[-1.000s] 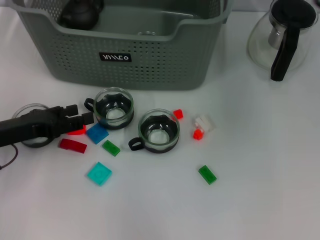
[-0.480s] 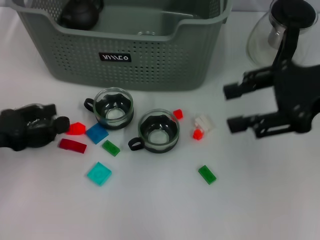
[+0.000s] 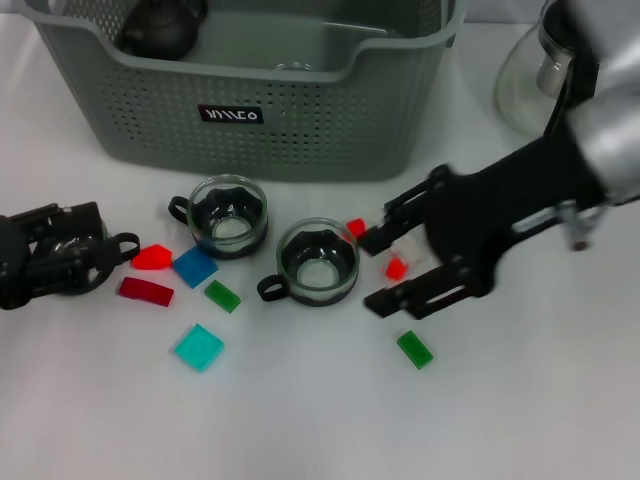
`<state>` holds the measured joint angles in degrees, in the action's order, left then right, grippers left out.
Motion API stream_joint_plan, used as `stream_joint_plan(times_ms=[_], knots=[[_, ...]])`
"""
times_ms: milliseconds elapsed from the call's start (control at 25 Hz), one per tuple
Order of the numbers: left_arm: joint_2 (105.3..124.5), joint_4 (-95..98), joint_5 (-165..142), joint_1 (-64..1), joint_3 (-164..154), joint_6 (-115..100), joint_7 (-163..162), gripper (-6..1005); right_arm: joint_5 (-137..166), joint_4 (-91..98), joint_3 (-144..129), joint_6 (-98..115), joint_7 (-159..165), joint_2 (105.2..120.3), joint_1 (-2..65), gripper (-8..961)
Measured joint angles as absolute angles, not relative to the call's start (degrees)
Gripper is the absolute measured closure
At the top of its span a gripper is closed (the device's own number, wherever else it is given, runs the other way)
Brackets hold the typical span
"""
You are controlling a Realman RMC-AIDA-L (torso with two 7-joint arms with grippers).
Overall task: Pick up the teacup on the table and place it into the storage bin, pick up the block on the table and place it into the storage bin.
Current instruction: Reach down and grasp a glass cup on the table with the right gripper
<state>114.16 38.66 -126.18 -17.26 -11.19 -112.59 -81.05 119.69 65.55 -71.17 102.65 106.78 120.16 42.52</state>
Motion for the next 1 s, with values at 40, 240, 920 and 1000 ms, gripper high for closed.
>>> stream_joint_plan(times_ms=[40,240,920,1000], knots=[[114.19,38.61,-126.19,-17.26,-11.19,-112.60,-81.04,222,120.50,64.57,-72.95,101.32,107.37,120.15,43.66,303],[114.28,38.43,-125.88,-17.23,-10.91,-112.36,-81.01,222,123.67,60.05,-82.51,95.01,110.43,120.25,49.79,303],[114.87,37.78,-125.68,-17.22,-10.72,-112.19,-80.96,222,131.39,59.55,-104.39,76.97,115.75,120.84,53.31,302],[114.87,37.78,-125.68,-17.22,-10.72,-112.15,-80.95,222,131.41,59.29,-105.74,76.22,115.76,120.88,53.16,302]])
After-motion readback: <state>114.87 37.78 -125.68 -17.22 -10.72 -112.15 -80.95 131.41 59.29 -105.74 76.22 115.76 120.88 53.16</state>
